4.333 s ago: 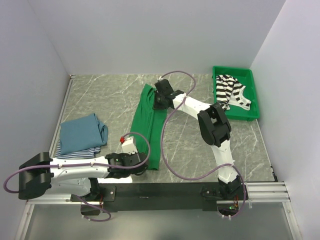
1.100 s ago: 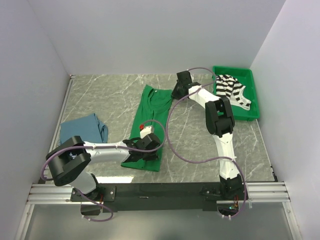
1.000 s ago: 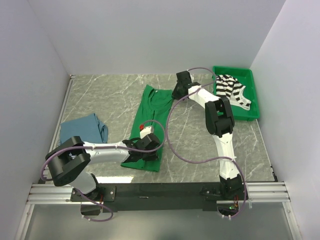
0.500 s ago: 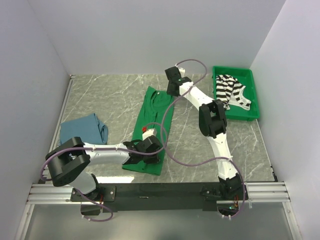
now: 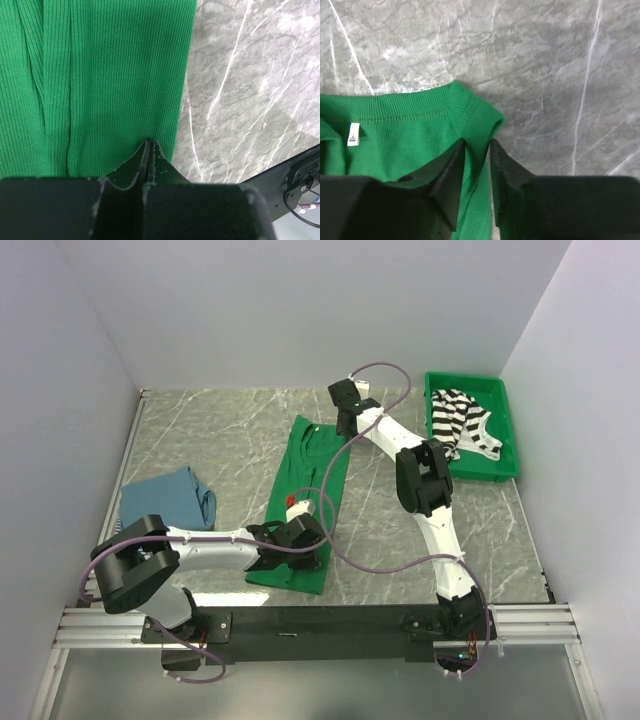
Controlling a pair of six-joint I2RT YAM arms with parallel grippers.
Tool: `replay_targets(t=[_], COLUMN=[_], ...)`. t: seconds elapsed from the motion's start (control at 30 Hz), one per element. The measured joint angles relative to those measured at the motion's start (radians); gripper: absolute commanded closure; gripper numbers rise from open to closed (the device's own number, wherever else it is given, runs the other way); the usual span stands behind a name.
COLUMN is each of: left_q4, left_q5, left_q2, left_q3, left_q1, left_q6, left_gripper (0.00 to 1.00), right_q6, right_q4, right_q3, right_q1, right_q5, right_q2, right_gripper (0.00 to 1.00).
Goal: Fold and stack the tank tops
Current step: Fold the tank top
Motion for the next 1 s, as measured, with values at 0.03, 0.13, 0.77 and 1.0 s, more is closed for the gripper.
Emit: replay_targets(t=[0.03, 0.13, 0.77, 1.0], left_q4=[0.000, 0.000, 0.000, 0.002], left_q5=[0.000, 0.000, 0.000, 0.000], left_q2=[0.000, 0.000, -0.004, -0.004], left_q3=[-0.001, -0.001, -0.005, -0.006], left_q1=[0.000, -0.001, -0.001, -0.001], left_q6=[0.000, 0.000, 0.000, 0.000], left_gripper=[0.99, 0.99, 1.00, 0.99], right_q6=[-0.002, -0.005, -0.040, -0.047], right_q4=[0.003, 0.010, 0.026, 0.040], right_q3=[0.000, -0.004, 0.011, 0.011], right_q1=[0.000, 0.003, 0.015, 0.015], right_q5=[0.003, 0.013, 0.059, 0.066], right_q2=[0.000, -0.002, -0.010, -0.010], right_gripper=[0.69, 0.67, 0.60, 0.91])
